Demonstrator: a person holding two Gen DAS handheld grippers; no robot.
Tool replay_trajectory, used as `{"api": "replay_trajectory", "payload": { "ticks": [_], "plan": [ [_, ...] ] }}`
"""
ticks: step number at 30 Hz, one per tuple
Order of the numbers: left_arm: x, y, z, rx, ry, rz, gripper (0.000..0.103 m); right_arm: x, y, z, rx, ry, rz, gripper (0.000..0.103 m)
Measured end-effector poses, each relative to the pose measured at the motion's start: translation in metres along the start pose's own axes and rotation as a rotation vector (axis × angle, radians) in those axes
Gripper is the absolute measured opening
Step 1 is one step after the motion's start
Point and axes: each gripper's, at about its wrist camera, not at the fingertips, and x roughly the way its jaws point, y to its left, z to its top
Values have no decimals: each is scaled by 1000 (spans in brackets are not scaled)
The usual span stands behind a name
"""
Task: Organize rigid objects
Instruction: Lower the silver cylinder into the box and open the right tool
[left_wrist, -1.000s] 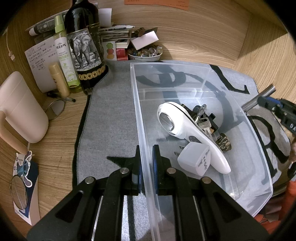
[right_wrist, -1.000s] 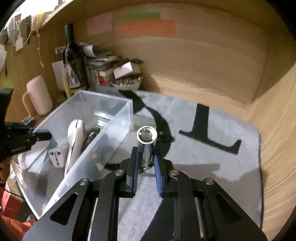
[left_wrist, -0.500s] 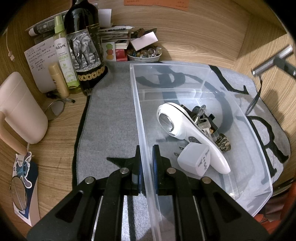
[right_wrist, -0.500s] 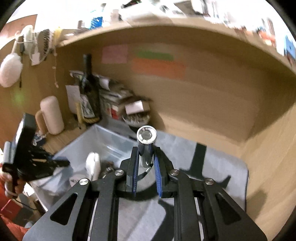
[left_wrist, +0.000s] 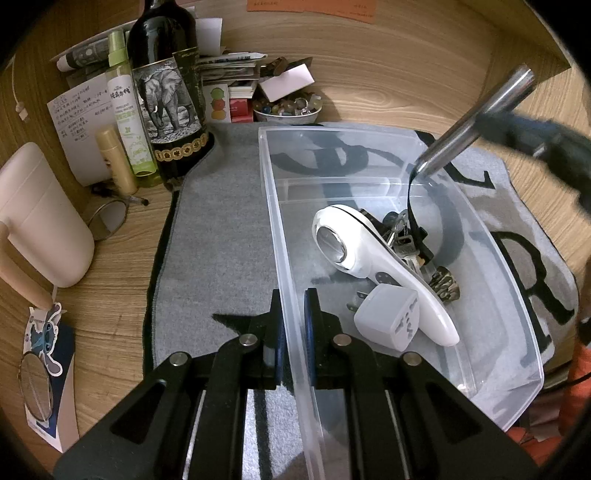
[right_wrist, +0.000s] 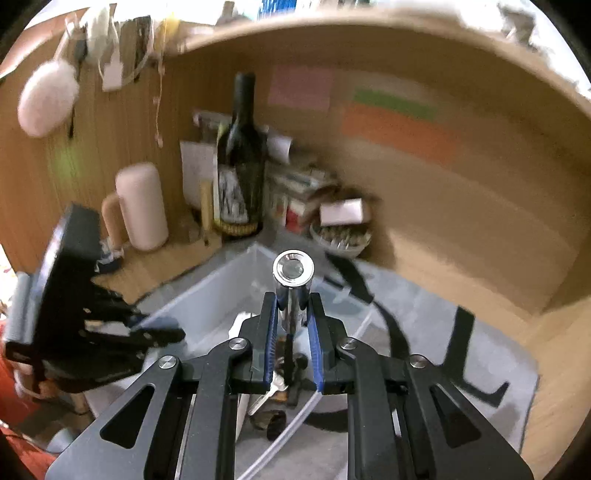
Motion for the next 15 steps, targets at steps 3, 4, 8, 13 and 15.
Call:
{"api": "replay_trajectory", "payload": {
  "ticks": [3, 4, 8, 13, 15],
  "plan": [
    [0, 1, 0, 0, -2, -4, 9, 20, 2, -8, -3, 58, 1, 14],
    [0, 1, 0, 0, -2, -6, 10, 22, 3, -10, -4, 70, 4, 14],
    [1, 3, -1, 0, -5, -9, 10, 33, 7, -20, -19, 122, 14, 14],
    [1, 3, -2, 3, -8, -10, 9, 29, 11, -28, -33, 149, 22, 15],
    [1, 2, -2, 3, -8, -9, 9, 27, 12, -31, -34, 161, 30, 15]
  ]
}}
